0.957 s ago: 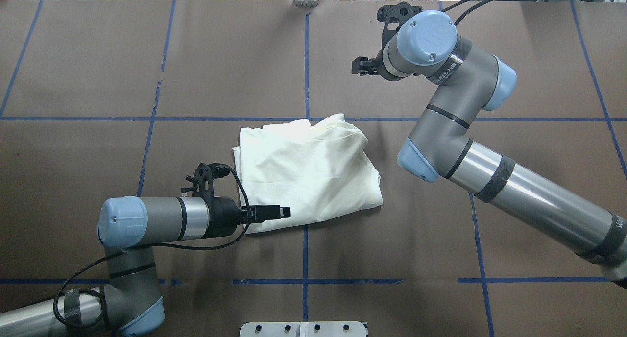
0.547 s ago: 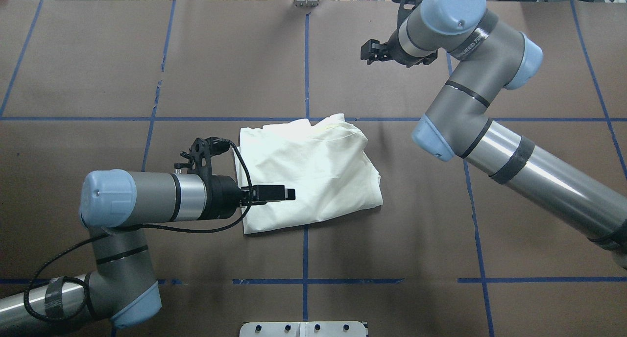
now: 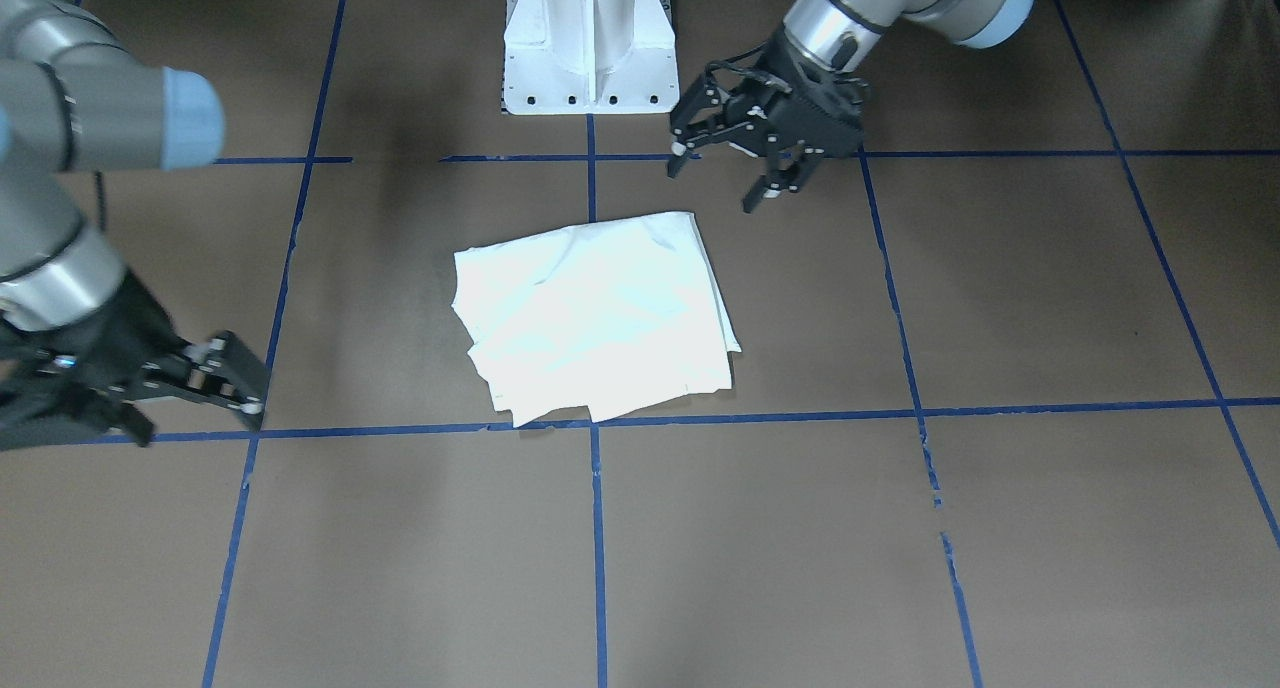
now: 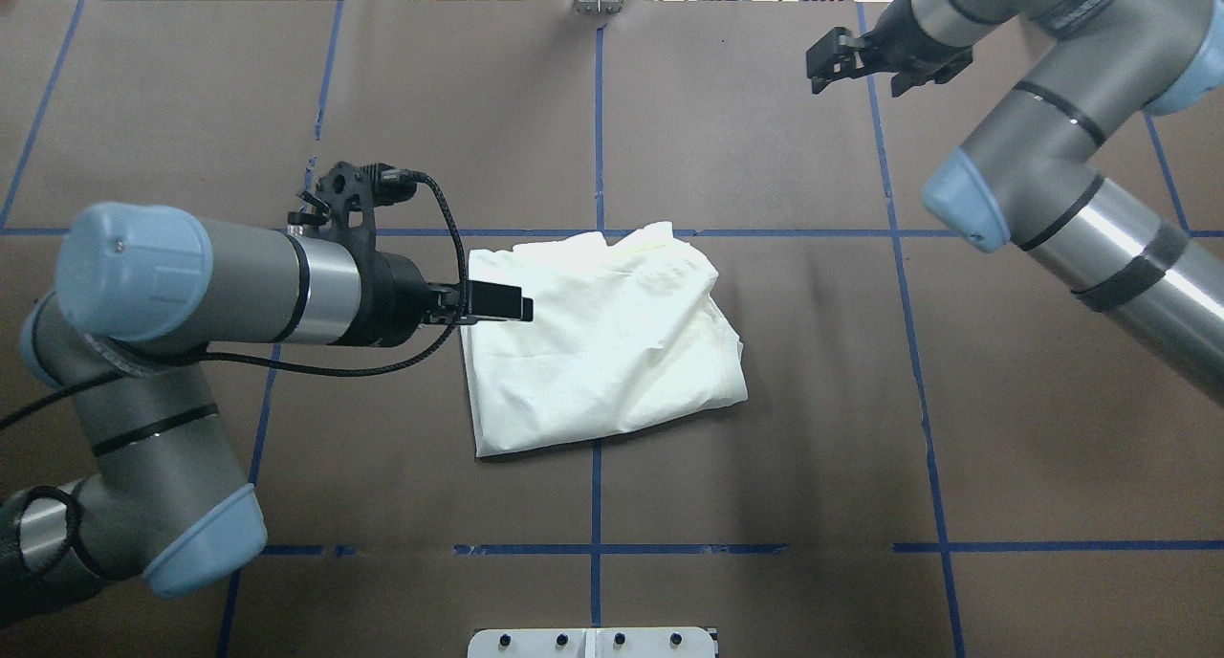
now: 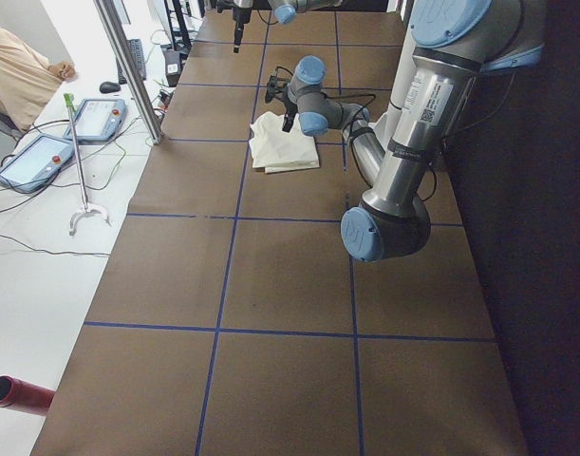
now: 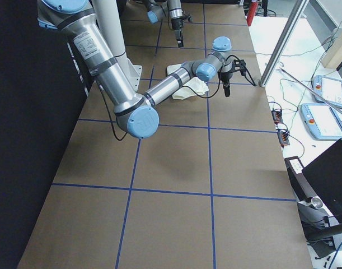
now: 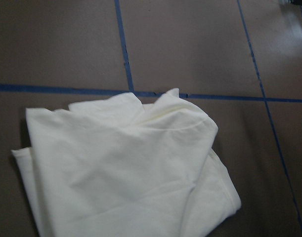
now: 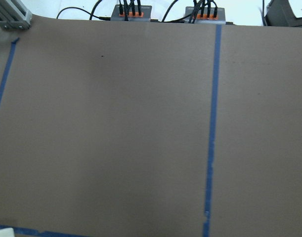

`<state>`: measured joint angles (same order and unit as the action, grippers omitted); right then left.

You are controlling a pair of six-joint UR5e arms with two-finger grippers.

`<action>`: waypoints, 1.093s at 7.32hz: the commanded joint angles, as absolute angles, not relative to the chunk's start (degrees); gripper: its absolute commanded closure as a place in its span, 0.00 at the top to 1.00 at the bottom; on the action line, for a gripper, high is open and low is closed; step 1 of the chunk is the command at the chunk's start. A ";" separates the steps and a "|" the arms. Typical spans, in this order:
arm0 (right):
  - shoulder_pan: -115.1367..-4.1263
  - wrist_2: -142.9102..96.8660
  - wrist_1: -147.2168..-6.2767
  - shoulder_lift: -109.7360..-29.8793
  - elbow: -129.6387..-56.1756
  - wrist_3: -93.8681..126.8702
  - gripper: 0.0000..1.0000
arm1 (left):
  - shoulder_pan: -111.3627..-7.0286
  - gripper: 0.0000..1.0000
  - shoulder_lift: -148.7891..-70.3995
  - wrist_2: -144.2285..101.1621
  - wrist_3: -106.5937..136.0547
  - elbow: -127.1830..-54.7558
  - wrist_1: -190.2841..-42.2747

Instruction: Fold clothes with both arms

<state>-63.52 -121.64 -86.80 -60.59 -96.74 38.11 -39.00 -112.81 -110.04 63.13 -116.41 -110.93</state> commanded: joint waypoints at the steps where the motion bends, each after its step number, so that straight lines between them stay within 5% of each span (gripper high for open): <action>1: -72.56 -125.49 -97.35 -65.45 -100.19 18.02 1.00 | -50.13 0.99 -112.50 -114.59 42.90 -117.77 -99.71; 5: -88.04 -129.90 -106.13 -76.46 -99.49 -7.79 1.00 | -78.77 0.99 -111.80 -119.27 -4.37 -114.20 -81.67; 8: -89.47 -129.64 -109.87 -87.58 -98.80 -7.13 1.00 | -87.44 0.99 -105.59 -126.97 -11.69 -104.69 -82.35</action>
<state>-89.04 -129.92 -109.30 -81.76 -99.39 -7.40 -84.76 -109.18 -123.01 -9.89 -107.64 -82.06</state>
